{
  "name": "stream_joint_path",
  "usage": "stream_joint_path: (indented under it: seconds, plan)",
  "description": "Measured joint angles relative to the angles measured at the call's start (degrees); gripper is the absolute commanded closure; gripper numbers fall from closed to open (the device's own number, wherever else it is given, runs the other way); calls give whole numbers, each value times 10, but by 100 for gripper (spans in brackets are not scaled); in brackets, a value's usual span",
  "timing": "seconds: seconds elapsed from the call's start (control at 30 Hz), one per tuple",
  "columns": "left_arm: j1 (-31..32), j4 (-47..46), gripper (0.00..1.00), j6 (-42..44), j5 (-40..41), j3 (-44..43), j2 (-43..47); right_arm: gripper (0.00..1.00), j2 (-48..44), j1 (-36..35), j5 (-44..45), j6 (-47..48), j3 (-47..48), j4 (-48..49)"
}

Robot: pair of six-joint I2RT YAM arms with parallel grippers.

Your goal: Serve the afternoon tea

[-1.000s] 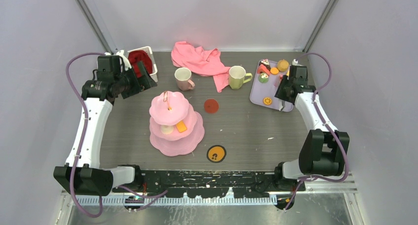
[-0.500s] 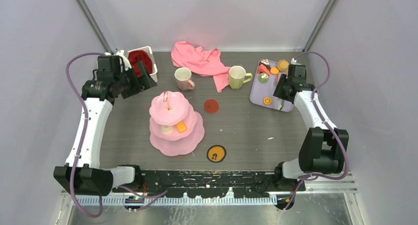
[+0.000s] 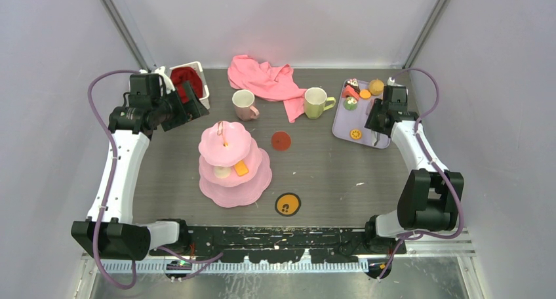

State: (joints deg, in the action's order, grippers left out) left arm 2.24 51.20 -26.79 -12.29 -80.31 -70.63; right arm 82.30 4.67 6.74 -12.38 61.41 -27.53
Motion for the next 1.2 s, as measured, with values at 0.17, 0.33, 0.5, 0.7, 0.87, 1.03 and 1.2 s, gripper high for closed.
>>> stream_joint_path:
  seconds: [0.17,0.33,0.5,0.7,0.87,1.03,1.2]
  plan:
    - [0,0,11,0,-4,0,0,54,4,-1,0,1,0,0]
    - [0,0,11,0,-4,0,0,53,10,-1,0,1,0,-1]
    - [0,0,11,0,-4,0,0,53,10,-2,0,2,0,1]
    - [0,0,11,0,-4,0,0,53,19,-2,-2,5,2,1]
    - [0,0,11,0,-4,0,0,57,49,-2,-4,10,13,3]
    - [0,0,11,0,-4,0,0,73,60,-5,-5,12,16,11]
    - [0,0,11,0,-4,0,0,94,56,-9,-4,11,16,17]
